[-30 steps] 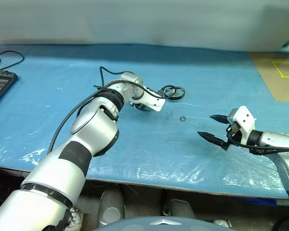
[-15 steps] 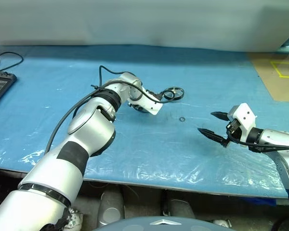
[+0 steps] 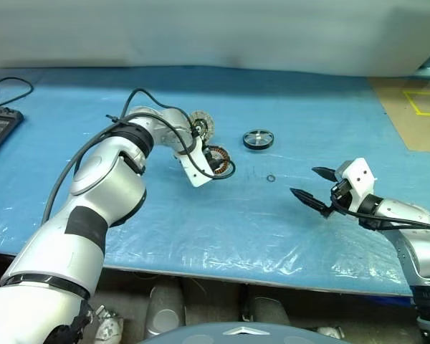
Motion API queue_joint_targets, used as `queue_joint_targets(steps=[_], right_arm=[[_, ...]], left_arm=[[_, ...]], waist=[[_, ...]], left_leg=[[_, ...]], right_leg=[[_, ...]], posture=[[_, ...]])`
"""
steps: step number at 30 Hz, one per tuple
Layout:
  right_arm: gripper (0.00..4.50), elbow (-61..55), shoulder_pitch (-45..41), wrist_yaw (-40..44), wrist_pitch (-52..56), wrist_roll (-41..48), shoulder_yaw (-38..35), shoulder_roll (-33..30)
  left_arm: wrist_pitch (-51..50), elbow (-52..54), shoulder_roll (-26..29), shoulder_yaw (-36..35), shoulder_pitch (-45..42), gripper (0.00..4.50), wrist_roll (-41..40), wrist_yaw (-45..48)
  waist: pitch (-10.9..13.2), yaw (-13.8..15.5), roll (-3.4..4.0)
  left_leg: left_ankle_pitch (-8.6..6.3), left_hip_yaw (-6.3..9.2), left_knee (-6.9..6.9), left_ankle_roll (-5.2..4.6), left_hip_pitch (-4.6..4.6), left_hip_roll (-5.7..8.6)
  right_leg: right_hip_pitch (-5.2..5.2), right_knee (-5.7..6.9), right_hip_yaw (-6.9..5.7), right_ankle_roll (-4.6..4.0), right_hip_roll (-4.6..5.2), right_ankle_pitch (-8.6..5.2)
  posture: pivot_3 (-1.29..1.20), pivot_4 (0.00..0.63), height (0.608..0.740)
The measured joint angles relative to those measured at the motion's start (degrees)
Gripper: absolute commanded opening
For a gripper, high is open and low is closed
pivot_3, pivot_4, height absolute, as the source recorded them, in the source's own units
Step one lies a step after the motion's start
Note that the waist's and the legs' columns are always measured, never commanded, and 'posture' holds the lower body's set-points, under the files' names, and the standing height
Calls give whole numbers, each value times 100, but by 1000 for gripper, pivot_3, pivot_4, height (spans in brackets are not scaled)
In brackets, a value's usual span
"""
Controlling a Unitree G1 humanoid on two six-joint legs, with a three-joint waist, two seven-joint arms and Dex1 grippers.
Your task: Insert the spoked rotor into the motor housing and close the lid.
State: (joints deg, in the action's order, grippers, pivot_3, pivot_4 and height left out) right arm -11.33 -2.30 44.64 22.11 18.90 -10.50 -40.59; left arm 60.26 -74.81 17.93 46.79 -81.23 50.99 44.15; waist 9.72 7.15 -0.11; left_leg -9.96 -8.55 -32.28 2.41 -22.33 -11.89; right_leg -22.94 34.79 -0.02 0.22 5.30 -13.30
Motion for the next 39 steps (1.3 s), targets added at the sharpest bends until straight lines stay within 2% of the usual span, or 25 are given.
queue_joint_targets(steps=[9,15,21,29,35,36,39], right_arm=[[4500,275,-31,-90,-272,-176,216,224],[4500,363,-42,-98,-353,-219,231,256],[4500,353,34,-135,-419,-232,231,291],[4500,346,137,-283,-451,-285,232,362],[4500,364,20,-351,-504,-324,233,395],[4500,375,-10,-352,-518,-330,237,405],[4500,407,-70,-350,-542,-360,276,421]], left_arm=[[1860,156,126,-52,263,2113,-703,527],[2375,358,120,17,373,2113,-736,418],[2295,603,146,300,208,2113,35,-456],[1780,616,99,1081,-370,2113,1584,-2479],[1824,518,60,1441,-495,2113,2139,-3571],[1876,472,37,1465,-508,2844,2148,-3636],[1999,426,7,1479,-528,3756,2147,-3848]], waist=[[0,25,0],[0,21,0],[1,21,-1],[4,-6,-7],[4,-3,-7],[4,-1,-7],[4,4,-7]], left_leg=[[0,0,-1,1,-6,0],[0,0,-3,2,-7,0],[0,0,-7,3,-8,1],[0,2,-19,4,-19,4],[0,8,-18,4,-37,9],[0,9,-18,4,-42,9],[1,13,-21,5,-49,9]], right_leg=[[-2,1,-1,1,1,0],[-3,2,0,4,1,2],[-2,2,1,18,1,8],[-12,-1,-1,37,-2,13],[-19,-3,-2,40,-10,13],[-22,-3,-3,40,-9,13],[-25,-2,-4,40,-10,13]], posture=[[0,150,740],[0,150,740],[0,150,740],[0,150,740],[0,150,740],[0,150,740],[0,150,740]])
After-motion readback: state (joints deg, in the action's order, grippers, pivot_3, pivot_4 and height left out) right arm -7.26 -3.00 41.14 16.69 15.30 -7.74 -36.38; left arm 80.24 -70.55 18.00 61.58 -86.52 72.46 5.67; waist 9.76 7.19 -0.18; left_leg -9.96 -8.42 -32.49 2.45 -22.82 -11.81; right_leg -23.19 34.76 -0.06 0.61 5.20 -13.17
